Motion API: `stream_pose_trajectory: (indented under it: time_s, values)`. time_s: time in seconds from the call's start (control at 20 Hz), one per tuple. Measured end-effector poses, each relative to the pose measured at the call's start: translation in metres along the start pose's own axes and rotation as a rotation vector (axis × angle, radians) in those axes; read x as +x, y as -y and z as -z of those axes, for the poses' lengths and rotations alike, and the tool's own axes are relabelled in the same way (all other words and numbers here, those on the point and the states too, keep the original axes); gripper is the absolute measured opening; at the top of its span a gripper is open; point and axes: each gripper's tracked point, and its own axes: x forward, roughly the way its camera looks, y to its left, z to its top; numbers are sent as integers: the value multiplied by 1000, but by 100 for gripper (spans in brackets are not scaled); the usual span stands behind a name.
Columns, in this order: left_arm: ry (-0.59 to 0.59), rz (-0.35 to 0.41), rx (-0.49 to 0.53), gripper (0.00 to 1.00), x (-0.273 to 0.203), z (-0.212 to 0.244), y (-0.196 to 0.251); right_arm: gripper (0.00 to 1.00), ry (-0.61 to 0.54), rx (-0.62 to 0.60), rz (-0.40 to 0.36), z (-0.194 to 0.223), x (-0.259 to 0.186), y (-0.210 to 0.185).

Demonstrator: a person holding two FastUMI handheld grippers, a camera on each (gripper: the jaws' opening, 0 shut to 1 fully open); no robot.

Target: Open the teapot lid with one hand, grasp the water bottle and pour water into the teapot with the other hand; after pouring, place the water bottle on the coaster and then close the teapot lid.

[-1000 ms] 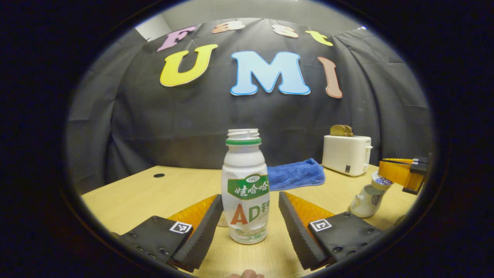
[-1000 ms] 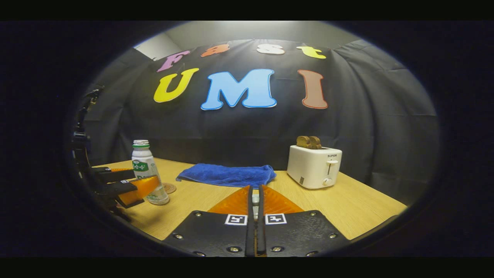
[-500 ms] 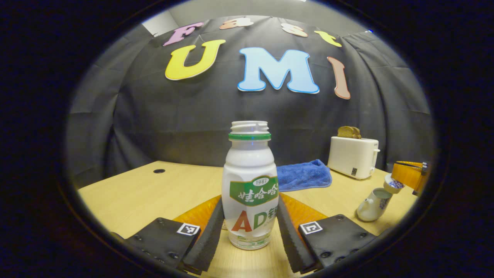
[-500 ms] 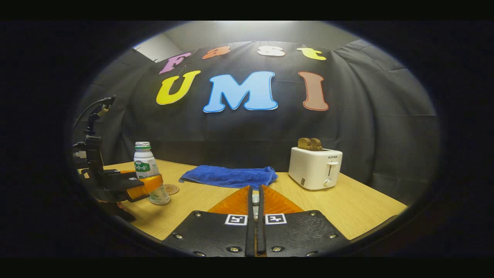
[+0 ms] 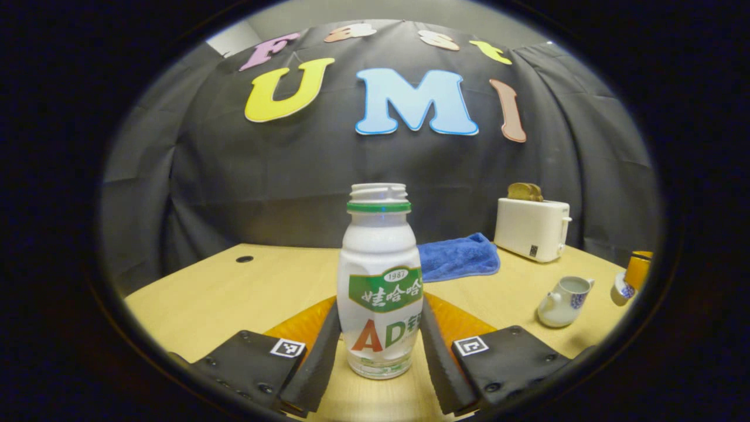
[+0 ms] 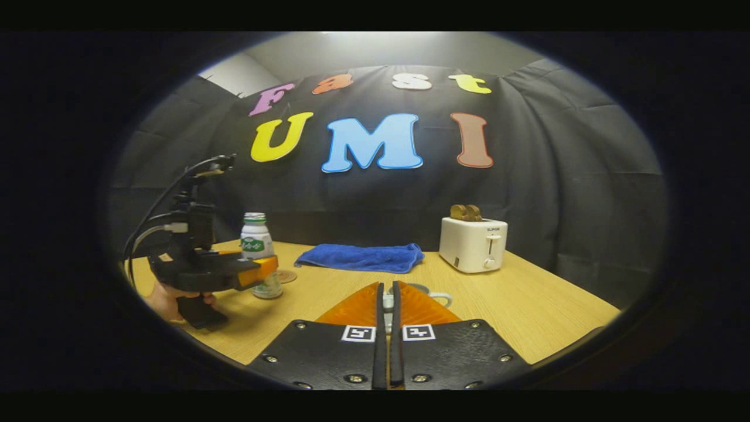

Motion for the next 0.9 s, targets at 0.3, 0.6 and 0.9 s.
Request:
stream_pose_trajectory:
  time_s: [0.3, 0.6, 0.9]
  values:
    - [9, 37, 163, 80, -3, -10, 28, 2, 4, 41, 10, 3, -50, 3]
    - [5, 91, 342, 73, 4, -10, 65, 2, -32, 72, 48, 18, -76, 17]
    - [39, 81, 563, 75, 8, -16, 87, 2, -48, 85, 56, 26, -88, 22]
